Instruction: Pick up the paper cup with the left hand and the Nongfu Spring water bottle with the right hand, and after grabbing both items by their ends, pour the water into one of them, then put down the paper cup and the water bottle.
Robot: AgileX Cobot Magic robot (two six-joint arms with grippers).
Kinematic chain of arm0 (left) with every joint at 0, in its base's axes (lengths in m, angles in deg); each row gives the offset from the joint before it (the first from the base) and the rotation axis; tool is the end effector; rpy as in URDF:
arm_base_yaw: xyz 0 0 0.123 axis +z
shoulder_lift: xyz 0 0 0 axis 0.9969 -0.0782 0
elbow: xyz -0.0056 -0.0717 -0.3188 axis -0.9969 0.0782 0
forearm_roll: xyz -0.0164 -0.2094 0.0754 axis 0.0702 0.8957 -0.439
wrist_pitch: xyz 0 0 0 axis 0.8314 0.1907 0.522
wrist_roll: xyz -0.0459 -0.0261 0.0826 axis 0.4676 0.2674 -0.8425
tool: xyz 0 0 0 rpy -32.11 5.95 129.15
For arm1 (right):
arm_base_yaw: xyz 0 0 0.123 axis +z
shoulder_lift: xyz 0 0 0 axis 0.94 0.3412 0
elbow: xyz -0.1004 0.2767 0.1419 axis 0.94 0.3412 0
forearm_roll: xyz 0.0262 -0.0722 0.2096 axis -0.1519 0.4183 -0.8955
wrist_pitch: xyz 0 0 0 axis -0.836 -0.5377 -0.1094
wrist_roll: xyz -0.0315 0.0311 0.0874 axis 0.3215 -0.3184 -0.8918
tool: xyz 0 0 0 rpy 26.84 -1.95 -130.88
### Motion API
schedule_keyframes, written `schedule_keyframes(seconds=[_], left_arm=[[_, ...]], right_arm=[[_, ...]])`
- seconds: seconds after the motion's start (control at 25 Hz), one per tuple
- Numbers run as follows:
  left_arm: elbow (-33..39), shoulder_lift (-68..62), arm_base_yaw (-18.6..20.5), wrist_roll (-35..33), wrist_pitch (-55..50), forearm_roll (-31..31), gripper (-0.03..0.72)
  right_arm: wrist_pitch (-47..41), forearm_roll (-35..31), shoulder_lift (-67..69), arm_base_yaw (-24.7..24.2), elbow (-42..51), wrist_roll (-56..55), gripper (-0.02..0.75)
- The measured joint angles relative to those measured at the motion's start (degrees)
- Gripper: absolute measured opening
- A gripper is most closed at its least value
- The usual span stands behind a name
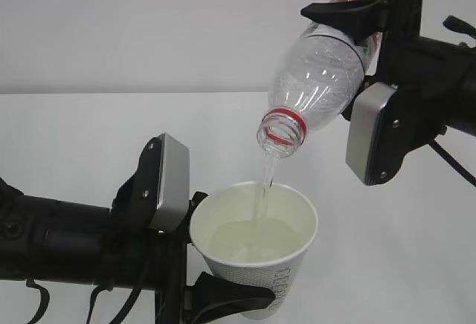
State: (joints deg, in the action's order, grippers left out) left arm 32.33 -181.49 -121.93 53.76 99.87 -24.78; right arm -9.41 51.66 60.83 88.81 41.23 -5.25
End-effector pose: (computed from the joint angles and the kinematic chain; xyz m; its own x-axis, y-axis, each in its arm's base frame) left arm 0.1840 -0.2165 0.2241 -0.0581 0.3632 -0.9299 0.9898 0.1424 -0.0062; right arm 0.2320 0.1212 0.3265 0.6824 -0.7261 0.0850 0.0300 -0.0883 -0.9956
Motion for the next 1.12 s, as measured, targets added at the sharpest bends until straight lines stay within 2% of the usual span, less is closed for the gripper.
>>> schedule_keyframes(seconds=[1.12], left_arm=[[0.0, 0.0, 0.0, 0.0, 0.0, 0.0, 0.498]], right_arm=[[0.0, -0.32, 0.0, 0.0, 0.0, 0.13, 0.52]])
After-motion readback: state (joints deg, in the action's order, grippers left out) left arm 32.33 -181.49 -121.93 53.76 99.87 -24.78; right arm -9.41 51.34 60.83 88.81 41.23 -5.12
